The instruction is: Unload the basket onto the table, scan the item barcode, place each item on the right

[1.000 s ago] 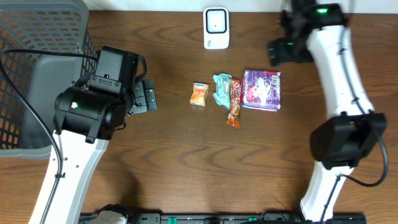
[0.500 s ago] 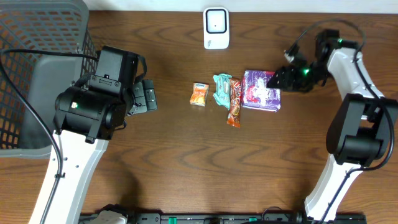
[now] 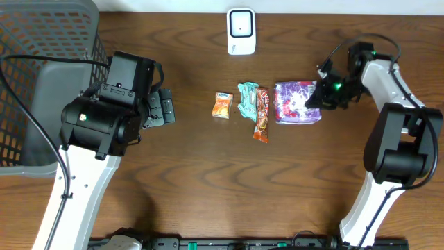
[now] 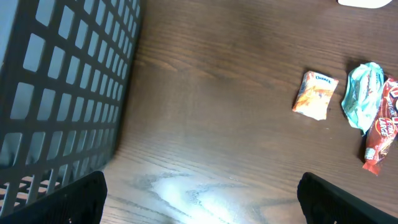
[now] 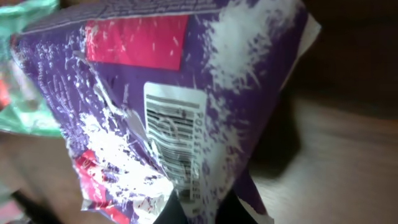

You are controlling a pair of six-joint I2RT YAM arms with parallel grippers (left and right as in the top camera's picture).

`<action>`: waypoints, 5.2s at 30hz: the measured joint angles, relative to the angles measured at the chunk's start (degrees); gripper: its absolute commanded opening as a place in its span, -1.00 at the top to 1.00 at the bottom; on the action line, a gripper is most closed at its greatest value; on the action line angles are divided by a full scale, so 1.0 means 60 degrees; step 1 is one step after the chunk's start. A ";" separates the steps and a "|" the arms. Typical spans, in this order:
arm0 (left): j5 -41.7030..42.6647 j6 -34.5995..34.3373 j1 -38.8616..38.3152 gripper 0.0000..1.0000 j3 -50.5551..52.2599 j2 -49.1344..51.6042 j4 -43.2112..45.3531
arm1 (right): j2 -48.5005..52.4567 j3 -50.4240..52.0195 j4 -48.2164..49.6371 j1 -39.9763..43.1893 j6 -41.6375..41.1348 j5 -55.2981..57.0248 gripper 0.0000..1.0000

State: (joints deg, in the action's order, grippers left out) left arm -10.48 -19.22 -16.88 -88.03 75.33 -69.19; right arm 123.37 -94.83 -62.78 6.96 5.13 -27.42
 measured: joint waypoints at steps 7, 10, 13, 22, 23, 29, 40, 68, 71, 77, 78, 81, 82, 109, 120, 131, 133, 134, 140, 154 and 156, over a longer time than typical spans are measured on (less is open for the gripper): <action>-0.0004 0.0000 0.0000 -0.96 0.0000 0.0000 0.0000 | -0.0379 -0.2135 -0.1526 -0.0747 -0.1745 0.5763 0.98; 0.0000 0.0000 0.0000 -0.96 0.0000 0.0000 0.0000 | -0.0576 -0.2189 -0.1861 -0.1468 -0.2787 0.8743 0.98; 0.0000 0.0000 0.0000 -0.96 0.0000 0.0000 0.0000 | -0.0590 -0.1829 -0.1453 -0.2036 -0.3424 1.0462 0.98; 0.0000 0.0000 0.0000 -0.96 0.0000 0.0000 0.0000 | -0.0590 0.0066 0.0229 -0.3413 -0.3945 1.0688 0.65; 0.0000 0.0000 0.0000 -0.96 0.0000 0.0000 0.0000 | -0.0590 0.0047 0.0361 -0.3581 -0.3865 1.0342 0.45; 0.0000 0.0000 0.0000 -0.96 0.0000 0.0000 0.0000 | -0.0590 -0.1111 0.0146 -0.4506 -0.3209 0.6980 -0.50; 0.0000 0.0000 0.0000 -0.96 0.0000 0.0000 0.0000 | -0.0627 -0.3708 -0.1421 -0.2765 -0.1701 0.5155 -0.73; 0.0000 0.0000 0.0000 -0.96 0.0000 0.0000 0.0000 | -0.0627 0.2437 0.3519 0.0047 0.0197 -0.2116 0.98; 0.0000 0.0000 0.0000 -0.96 0.0000 0.0000 0.0000 | -0.0627 0.2273 0.3475 0.0004 -0.0168 -0.2390 0.98; 0.0000 0.0000 0.0000 -0.96 0.0000 0.0000 0.0004 | -0.0627 0.0561 0.3989 -0.0069 -0.1428 -0.3421 0.98; 0.0000 0.0000 0.0000 -0.95 0.0000 0.0000 0.0000 | -0.0627 0.0157 0.4357 -0.0146 -0.1789 -0.3588 0.98; -0.0004 0.0000 0.0000 -0.96 0.0000 0.0000 0.0000 | -0.0627 -0.0317 0.6094 -0.0463 -0.2863 -0.3825 0.98; -0.0004 0.0000 0.0000 -0.96 0.0000 0.0000 0.0000 | -0.0627 -0.0361 0.6798 -0.0601 -0.3300 -0.3836 0.98; 0.0000 0.0000 0.0000 -0.96 0.0000 0.0000 0.0000 | -0.0623 -0.0441 0.6910 -0.0415 -0.7344 0.2492 0.97; 0.0000 0.0000 0.0000 -0.96 0.0000 0.0000 0.0000 | -0.0623 -0.0437 0.5839 0.2623 -0.8885 0.3512 0.42; 0.0000 0.0000 0.0000 -0.96 0.0000 0.0000 0.0000 | -0.0627 -0.0441 0.6288 0.3388 -0.7985 0.3246 -0.33; 0.0000 0.0000 0.0000 -0.96 0.0000 0.0000 0.0000 | -0.0627 -0.0441 0.6313 0.3289 -0.7512 0.2524 0.05; 0.0000 0.0000 0.0000 -0.96 0.0000 0.0000 0.0000 | -0.0627 -0.0441 0.6284 0.3155 -0.7129 0.2014 0.31; 0.0000 0.0000 0.0000 -0.96 0.0000 0.0000 0.0004 | -0.0627 -0.0463 0.4532 0.2171 -0.6080 0.1789 0.89; 0.0000 0.0000 0.0000 -0.96 0.0000 0.0000 0.0000 | -0.0627 0.1774 0.6750 0.1268 -0.5934 0.5020 0.98; 0.0000 0.0000 0.0000 -0.96 0.0000 0.0000 0.0000 | -0.0627 0.2084 0.7326 0.1311 -0.5894 0.5078 0.93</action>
State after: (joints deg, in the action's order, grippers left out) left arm -10.48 -19.22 -16.88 -88.03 75.33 -69.19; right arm 119.61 -82.32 -18.83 14.83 -30.24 3.05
